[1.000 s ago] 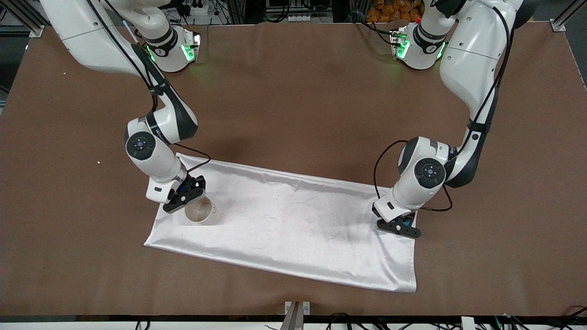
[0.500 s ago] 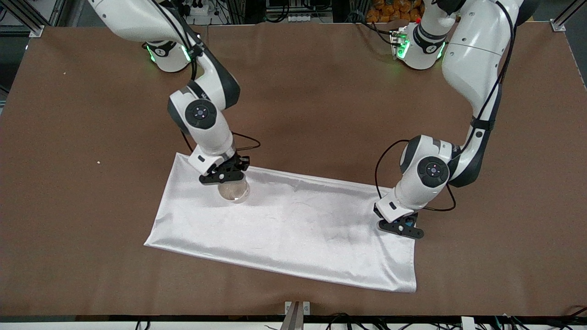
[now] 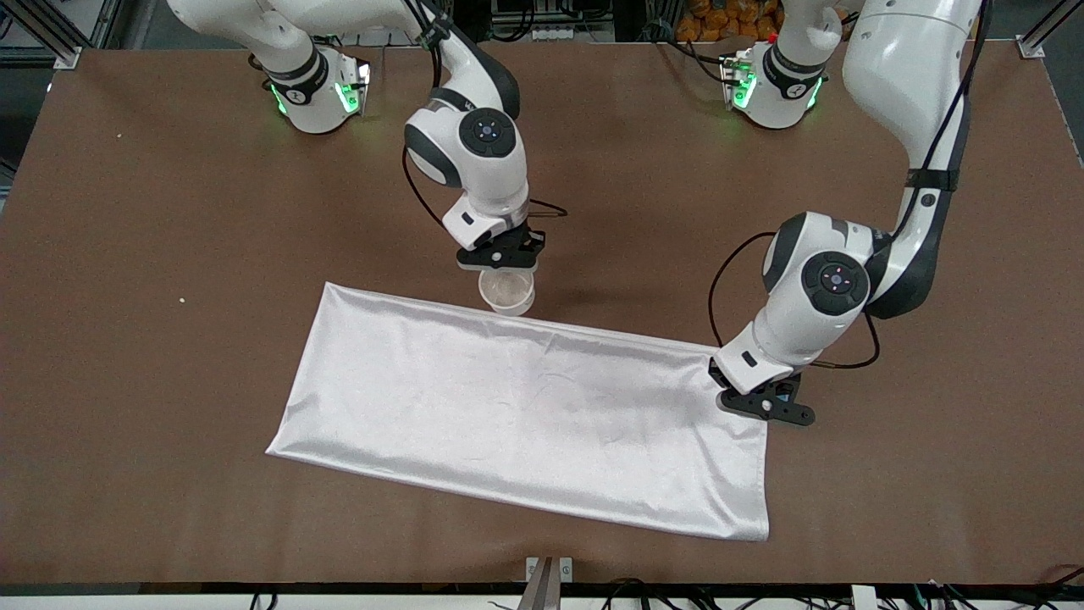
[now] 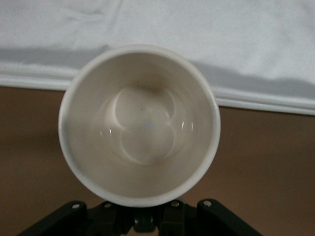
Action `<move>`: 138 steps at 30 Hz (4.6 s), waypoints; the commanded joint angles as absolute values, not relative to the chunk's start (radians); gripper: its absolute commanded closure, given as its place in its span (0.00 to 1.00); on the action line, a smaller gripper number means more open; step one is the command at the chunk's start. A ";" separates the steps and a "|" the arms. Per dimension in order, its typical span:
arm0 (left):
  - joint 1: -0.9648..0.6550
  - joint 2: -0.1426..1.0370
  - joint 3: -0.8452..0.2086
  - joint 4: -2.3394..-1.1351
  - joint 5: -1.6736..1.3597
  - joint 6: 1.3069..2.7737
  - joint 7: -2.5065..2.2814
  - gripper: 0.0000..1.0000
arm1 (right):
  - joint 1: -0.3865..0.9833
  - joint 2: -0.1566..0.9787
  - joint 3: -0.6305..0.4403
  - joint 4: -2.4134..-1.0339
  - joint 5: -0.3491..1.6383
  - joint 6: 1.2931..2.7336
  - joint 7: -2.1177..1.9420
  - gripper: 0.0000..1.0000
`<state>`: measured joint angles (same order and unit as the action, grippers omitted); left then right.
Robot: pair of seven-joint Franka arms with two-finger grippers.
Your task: Place blue cup into white mug on table
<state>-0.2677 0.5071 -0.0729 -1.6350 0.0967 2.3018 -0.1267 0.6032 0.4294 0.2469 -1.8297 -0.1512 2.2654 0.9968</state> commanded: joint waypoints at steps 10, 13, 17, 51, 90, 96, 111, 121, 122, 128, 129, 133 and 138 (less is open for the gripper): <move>-0.273 0.190 -0.084 -1.977 0.126 2.299 -0.272 1.00 | 0.683 0.439 0.291 -1.836 -0.166 2.269 1.192 1.00; -0.268 0.147 -0.100 -2.008 0.126 2.280 -0.272 1.00 | 0.704 0.454 0.291 -1.835 -0.198 2.282 1.247 1.00; -0.271 0.109 -0.100 -2.016 0.127 2.218 -0.270 1.00 | 0.727 0.485 0.291 -1.833 -0.244 2.327 1.327 1.00; -0.295 0.144 -0.123 -1.908 0.132 2.174 -0.238 1.00 | 0.792 0.577 0.339 -1.813 -0.408 2.346 1.649 0.00; -0.722 0.224 -0.121 -1.867 0.130 2.131 -0.607 1.00 | 0.043 0.560 0.473 -1.608 -0.285 2.046 0.593 0.00; -0.793 0.299 -0.120 -1.816 0.130 2.128 -0.673 1.00 | 0.018 0.526 0.348 -1.606 -0.197 2.046 0.312 0.00; -0.848 0.448 -0.123 -1.761 0.118 2.123 -0.841 1.00 | -0.020 0.278 0.249 -1.611 -0.043 1.859 0.067 0.00; -0.861 0.489 -0.129 -1.755 0.115 2.125 -0.856 1.00 | -0.078 0.112 0.230 -1.611 0.029 1.746 0.022 0.00; -0.861 0.495 -0.129 -1.752 0.117 2.125 -0.856 1.00 | -0.078 0.100 0.219 -1.609 0.031 1.734 0.005 0.00; -0.861 0.529 -0.129 -1.714 0.117 2.128 -0.856 1.00 | -0.064 0.046 0.137 -1.602 0.032 1.680 -0.176 0.00; -0.861 0.532 -0.129 -1.709 0.117 2.128 -0.856 1.00 | -0.057 0.041 0.123 -1.594 0.031 1.671 -0.193 0.00; -0.861 0.545 -0.129 -1.694 0.118 2.128 -0.847 0.73 | -0.026 0.037 0.065 -1.545 0.031 1.585 -0.209 0.00; -0.861 0.537 -0.129 -1.690 0.129 2.128 -0.838 0.00 | -0.031 0.035 0.052 -1.520 0.021 1.522 -0.210 0.00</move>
